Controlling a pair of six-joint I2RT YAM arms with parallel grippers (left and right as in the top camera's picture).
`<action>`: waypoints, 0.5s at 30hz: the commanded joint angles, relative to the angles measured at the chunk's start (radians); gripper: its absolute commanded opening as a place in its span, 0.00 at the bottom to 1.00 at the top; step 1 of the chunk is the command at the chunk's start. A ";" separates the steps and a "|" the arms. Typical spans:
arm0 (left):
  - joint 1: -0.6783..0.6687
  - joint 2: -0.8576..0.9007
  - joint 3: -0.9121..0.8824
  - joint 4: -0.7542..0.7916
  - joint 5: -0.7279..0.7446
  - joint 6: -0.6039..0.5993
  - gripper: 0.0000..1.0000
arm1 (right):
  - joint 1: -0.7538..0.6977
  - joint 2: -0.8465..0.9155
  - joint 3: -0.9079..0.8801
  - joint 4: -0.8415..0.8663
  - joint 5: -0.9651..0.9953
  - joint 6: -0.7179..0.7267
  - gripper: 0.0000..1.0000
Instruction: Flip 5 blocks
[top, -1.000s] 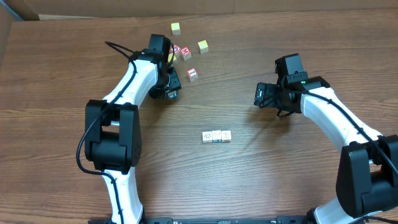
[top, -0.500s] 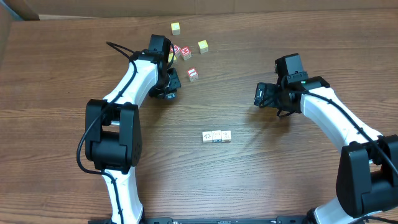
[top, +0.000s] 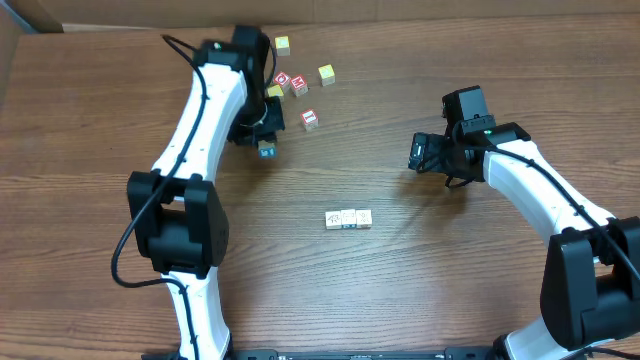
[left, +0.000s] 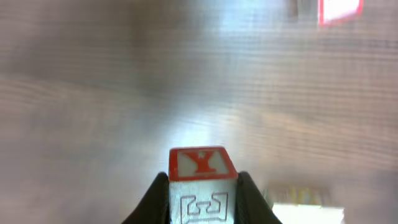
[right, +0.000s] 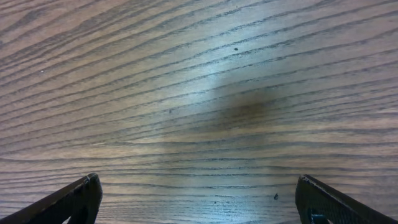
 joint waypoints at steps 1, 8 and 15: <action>-0.011 0.000 0.097 -0.117 0.026 0.031 0.11 | 0.001 -0.007 0.014 0.003 0.009 -0.007 1.00; -0.041 0.001 0.073 -0.237 0.095 0.056 0.09 | 0.001 -0.007 0.014 0.003 0.009 -0.007 1.00; -0.094 0.002 -0.052 -0.228 0.121 0.041 0.11 | 0.001 -0.007 0.014 0.003 0.009 -0.007 1.00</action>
